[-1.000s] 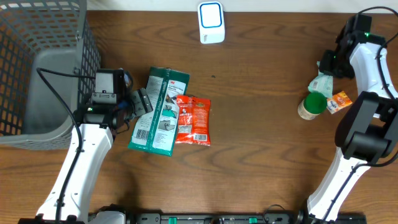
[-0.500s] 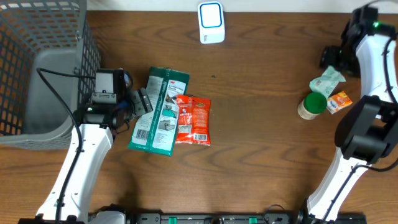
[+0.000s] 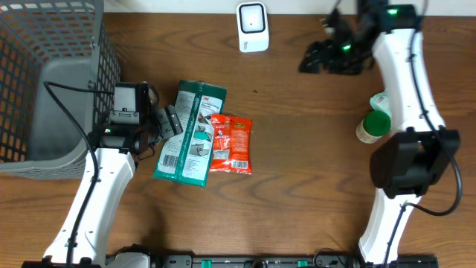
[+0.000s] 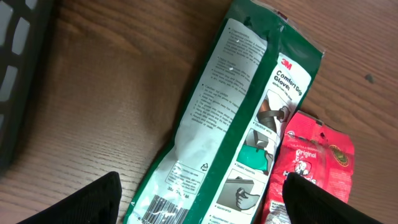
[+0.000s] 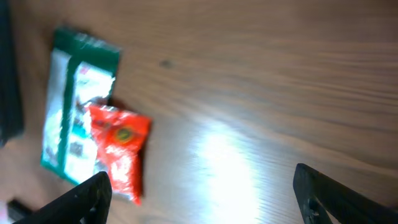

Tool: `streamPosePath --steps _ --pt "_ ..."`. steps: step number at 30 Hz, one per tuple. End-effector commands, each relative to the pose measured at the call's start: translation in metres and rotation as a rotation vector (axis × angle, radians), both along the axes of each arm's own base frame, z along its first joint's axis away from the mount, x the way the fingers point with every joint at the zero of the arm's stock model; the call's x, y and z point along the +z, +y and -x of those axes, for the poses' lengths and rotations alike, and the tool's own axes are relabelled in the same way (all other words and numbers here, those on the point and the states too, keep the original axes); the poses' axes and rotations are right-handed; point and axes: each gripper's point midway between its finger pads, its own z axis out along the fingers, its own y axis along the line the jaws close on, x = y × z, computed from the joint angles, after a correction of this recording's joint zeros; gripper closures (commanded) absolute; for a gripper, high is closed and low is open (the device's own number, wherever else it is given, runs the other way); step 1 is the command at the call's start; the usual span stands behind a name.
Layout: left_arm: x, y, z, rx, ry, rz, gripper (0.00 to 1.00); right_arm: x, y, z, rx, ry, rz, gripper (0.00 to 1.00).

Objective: Scan the item barcode
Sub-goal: 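Move the right gripper to the red snack bag and grasp it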

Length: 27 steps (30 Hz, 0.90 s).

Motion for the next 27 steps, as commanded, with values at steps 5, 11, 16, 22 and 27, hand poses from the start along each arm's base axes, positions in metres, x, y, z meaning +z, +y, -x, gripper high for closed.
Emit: streamPosePath --steps 5,11,16,22,27 --pt "0.003 -0.007 0.003 -0.014 0.014 0.042 0.26 -0.014 0.067 0.034 0.130 0.068 -0.048 0.14" --pt "-0.016 -0.043 0.028 -0.123 0.110 0.146 0.92 -0.049 0.091 0.061 0.191 0.152 -0.030 0.29" --pt "-0.036 -0.073 0.038 -0.222 0.132 0.139 0.92 -0.088 0.108 0.089 0.200 0.248 -0.046 0.32" --pt "-0.056 -0.101 0.024 -0.288 0.118 0.144 0.93 -0.102 0.128 0.115 0.236 0.325 -0.148 0.40" --pt "-0.087 -0.121 0.018 -0.330 0.154 0.139 0.93 -0.115 0.127 0.123 0.237 0.348 -0.153 0.43"
